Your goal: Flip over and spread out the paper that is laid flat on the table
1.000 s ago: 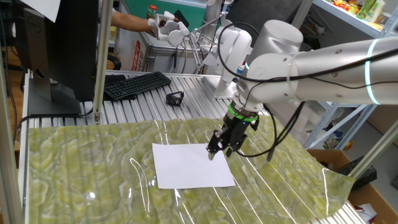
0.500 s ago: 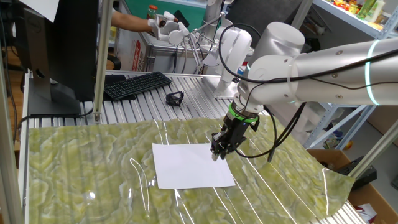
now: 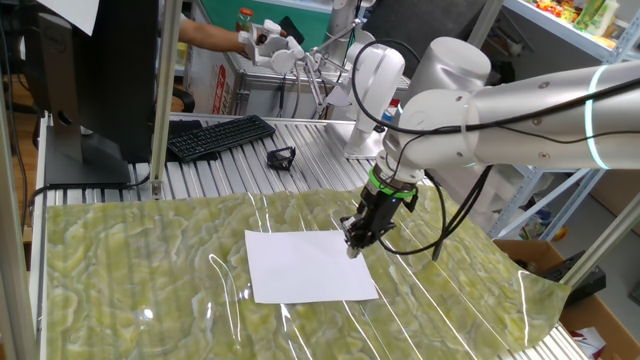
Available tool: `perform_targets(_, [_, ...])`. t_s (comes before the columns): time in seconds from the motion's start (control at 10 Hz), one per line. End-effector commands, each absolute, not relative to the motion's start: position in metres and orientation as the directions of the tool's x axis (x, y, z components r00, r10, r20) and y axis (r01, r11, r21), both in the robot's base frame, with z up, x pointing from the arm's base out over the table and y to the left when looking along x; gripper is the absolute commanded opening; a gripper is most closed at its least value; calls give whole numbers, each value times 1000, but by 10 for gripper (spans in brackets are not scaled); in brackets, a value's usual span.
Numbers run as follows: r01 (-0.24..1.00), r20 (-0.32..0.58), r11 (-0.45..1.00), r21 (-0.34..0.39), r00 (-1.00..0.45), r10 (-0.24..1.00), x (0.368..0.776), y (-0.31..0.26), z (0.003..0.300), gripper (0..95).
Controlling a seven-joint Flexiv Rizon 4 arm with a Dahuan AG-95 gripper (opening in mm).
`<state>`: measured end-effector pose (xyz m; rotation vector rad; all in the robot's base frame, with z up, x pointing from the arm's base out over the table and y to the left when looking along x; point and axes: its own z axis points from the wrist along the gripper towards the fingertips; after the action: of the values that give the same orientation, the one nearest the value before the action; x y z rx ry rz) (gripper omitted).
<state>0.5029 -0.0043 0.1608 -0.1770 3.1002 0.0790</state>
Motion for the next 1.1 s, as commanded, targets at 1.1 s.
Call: perform_targets(1.1, [-110, -40, 991, 74, -993, -107, 513, -27, 113, 0])
